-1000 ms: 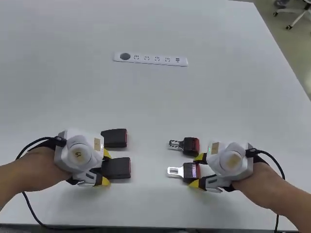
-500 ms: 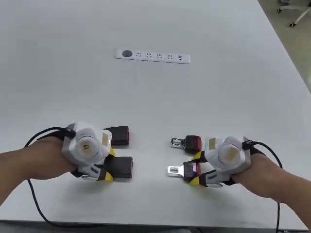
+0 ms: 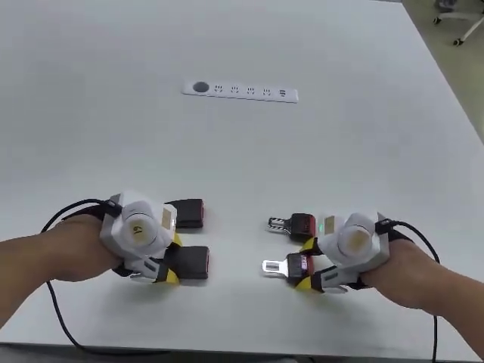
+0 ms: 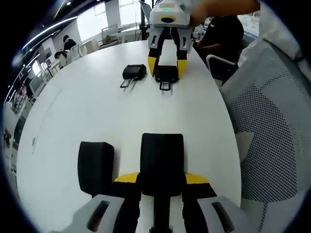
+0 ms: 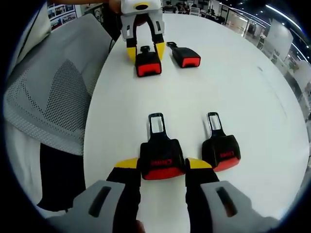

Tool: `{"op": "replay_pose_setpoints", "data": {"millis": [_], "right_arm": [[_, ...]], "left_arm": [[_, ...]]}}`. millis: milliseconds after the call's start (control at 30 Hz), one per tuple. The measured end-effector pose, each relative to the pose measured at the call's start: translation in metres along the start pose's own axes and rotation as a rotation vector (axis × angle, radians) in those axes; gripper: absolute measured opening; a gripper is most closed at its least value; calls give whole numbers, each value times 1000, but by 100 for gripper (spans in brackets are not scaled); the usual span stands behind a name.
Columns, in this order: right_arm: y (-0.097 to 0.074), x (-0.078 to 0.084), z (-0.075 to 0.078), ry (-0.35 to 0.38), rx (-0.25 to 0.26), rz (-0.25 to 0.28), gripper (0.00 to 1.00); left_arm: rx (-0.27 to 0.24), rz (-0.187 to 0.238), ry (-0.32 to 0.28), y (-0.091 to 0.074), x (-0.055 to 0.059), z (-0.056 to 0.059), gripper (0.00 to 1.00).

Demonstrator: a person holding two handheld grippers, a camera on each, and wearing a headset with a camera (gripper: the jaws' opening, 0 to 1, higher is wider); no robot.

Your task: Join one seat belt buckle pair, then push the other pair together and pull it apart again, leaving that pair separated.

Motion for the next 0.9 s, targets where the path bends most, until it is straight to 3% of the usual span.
{"op": "replay_pose_setpoints", "data": {"millis": [567,900], "right_arm": [[2,-5,1,22,8,-13,34],[16,-23,-5,16,-6,23,33]], "left_arm": [[-3,-9,-4,0,-1,0,34],[1,-16,-5,1,-1,0,34]]}}
Point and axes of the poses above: the centre of the closed fingertips' face, and the gripper's own axes: y roughly forward along the fingers, z roughly to its right, x roughly out of its underside, the point moved 7 cm from there along -y, roughly backward along the fingers, and after that the axes turned 13 degrees about -x, right-handed, at the moved point
